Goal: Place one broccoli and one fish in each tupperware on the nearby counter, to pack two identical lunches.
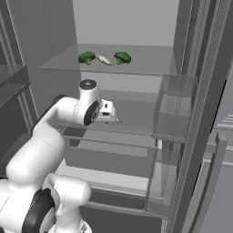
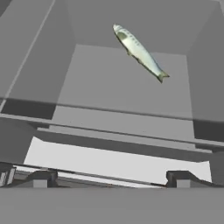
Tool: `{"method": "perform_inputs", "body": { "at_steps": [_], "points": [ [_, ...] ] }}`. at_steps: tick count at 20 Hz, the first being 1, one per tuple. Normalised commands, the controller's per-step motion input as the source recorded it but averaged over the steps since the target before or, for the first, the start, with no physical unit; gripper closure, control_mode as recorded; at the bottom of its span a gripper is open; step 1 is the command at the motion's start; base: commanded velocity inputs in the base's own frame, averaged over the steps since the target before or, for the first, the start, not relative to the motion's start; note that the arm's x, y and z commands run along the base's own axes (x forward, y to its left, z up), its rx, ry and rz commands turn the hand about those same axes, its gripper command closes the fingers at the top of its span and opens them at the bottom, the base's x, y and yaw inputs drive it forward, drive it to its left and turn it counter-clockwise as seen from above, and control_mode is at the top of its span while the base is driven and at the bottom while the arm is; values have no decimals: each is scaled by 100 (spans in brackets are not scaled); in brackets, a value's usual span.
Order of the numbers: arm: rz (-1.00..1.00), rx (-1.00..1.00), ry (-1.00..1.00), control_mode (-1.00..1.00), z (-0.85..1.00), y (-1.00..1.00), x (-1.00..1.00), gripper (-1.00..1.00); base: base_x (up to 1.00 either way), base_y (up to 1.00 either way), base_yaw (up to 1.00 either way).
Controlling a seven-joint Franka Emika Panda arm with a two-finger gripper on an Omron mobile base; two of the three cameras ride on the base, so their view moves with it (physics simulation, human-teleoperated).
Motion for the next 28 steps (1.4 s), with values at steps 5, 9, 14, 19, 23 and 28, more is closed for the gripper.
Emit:
{"method": "perform_inputs", "body": {
  "at_steps": [5, 9, 14, 19, 23, 28],
  "points": [
    [7, -4, 7, -100, -2, -15, 80, -100, 0, 0, 0],
    [6, -4, 18, -100, -1, -8, 95, -100, 0, 0, 0],
    [8, 0, 11, -100, -47, -12, 83, -100, 0, 0, 0],
    [6, 0, 0, -100, -47, -17, 50, -100, 0, 0, 0],
    [2, 0, 0, -100, -35, -11, 32, -100, 0, 0, 0],
    [1, 0, 7, -100, -6, 0, 48, -100, 0, 0, 0]
  ]
}}
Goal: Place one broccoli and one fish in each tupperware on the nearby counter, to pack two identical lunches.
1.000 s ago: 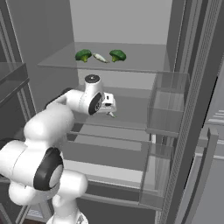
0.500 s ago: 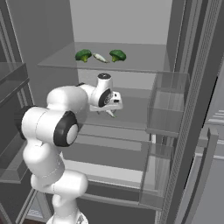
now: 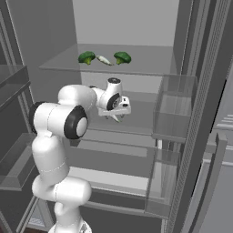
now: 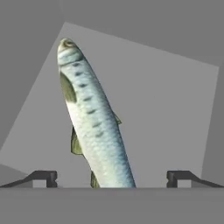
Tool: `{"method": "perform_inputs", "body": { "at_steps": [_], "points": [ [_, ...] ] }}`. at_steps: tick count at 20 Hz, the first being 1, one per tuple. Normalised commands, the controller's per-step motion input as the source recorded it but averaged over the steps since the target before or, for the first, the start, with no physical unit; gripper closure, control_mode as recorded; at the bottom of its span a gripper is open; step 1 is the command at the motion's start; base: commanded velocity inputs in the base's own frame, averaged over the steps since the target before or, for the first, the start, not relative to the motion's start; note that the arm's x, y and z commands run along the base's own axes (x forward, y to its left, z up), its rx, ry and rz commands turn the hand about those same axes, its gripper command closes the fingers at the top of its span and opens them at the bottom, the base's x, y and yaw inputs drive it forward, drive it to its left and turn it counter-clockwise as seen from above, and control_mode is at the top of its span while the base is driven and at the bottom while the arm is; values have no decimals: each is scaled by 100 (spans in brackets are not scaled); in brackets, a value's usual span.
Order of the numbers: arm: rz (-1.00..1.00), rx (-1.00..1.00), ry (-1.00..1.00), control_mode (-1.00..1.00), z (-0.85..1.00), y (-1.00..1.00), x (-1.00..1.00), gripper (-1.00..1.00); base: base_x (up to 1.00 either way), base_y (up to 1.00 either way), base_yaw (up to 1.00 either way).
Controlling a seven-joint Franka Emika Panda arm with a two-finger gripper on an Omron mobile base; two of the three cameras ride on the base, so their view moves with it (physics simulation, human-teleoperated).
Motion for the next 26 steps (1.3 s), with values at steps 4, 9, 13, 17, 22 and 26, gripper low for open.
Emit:
{"method": "perform_inputs", "body": {
  "at_steps": [4, 9, 13, 17, 22, 26],
  "points": [
    [2, 0, 7, -100, -18, 0, 68, -100, 0, 0, 0],
    [4, 0, 2, -100, -12, 0, 13, -100, 0, 0, 0],
    [6, 0, 0, -100, -17, 0, -29, -100, 0, 0, 0],
    [6, 0, -5, -100, -53, 0, -11, -100, 0, 0, 0],
    [6, 0, -1, -100, -36, 0, 0, -100, 0, 0, 0],
    [2, 0, 0, -100, -3, 0, 0, 100, 0, 0, 0]
  ]
}}
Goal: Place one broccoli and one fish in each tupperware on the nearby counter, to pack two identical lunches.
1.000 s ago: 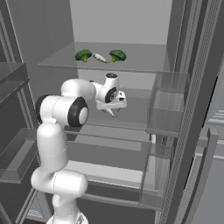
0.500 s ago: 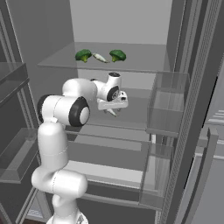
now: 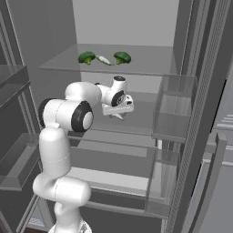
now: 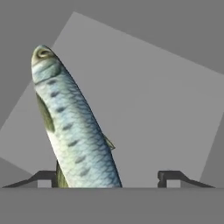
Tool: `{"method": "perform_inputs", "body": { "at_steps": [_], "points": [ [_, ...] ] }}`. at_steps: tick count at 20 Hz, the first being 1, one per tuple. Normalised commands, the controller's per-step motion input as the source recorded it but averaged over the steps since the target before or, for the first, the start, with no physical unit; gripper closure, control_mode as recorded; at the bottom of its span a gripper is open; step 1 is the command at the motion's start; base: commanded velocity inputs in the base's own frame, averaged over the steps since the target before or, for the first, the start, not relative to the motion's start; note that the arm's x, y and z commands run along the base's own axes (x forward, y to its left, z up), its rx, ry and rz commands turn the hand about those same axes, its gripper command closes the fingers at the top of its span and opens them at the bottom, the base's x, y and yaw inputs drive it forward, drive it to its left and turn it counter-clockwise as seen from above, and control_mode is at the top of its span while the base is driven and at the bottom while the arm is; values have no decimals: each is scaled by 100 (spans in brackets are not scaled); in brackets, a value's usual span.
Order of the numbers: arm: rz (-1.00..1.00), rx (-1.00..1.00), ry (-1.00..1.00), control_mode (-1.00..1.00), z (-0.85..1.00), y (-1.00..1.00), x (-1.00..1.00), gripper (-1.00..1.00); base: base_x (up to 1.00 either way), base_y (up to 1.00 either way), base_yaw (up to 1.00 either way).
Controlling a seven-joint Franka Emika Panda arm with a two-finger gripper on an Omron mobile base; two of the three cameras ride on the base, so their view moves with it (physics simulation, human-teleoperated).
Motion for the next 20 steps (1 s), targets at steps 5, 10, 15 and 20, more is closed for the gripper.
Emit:
{"method": "perform_inputs", "body": {
  "at_steps": [5, 10, 15, 20],
  "points": [
    [0, 0, 0, -100, 0, 0, -4, 100, 0, 0, 0],
    [0, 0, 0, -100, 0, 0, -27, 100, 0, 0, 0],
    [0, 6, -10, -100, 0, -2, -97, 100, 0, 0, 0],
    [-4, 8, -16, -100, 6, -10, -100, 100, 0, 0, 0]
  ]
}}
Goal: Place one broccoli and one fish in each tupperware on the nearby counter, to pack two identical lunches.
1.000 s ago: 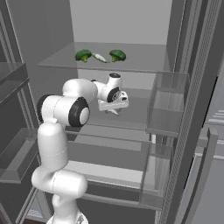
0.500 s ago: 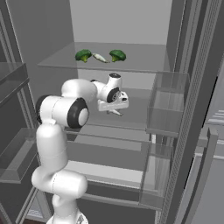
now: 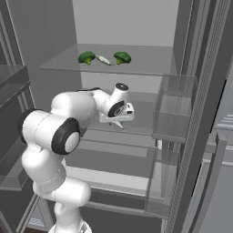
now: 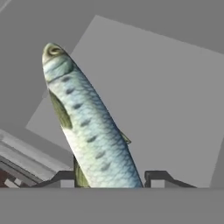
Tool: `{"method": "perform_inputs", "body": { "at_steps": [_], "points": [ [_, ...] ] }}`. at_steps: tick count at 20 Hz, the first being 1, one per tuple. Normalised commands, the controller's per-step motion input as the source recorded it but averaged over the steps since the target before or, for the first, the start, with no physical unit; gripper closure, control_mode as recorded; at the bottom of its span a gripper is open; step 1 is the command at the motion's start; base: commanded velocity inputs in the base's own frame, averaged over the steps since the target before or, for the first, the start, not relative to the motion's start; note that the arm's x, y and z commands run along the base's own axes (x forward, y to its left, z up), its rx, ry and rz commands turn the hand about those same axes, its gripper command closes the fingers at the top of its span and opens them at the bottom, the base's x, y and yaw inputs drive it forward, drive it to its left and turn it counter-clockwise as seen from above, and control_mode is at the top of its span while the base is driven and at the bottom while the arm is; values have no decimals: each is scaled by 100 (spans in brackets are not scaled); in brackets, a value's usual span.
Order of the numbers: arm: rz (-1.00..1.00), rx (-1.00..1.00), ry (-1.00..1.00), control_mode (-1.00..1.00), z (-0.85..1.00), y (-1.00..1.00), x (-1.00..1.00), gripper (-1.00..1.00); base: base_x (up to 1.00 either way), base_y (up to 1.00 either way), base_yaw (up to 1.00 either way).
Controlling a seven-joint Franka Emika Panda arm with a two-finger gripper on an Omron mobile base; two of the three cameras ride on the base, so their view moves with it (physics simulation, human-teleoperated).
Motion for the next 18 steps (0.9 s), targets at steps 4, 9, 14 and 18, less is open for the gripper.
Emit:
{"method": "perform_inputs", "body": {
  "at_steps": [4, 9, 14, 18],
  "points": [
    [-6, 2, -4, -100, 67, 0, -93, 100, 0, 0, 0],
    [-5, -3, 20, -100, 100, 8, -70, 100, 0, 0, 0],
    [-4, -6, 25, -100, 84, 9, -93, 100, 0, 0, 0],
    [0, -3, 1, -100, 12, 14, -100, 100, 0, 0, 0]
  ]
}}
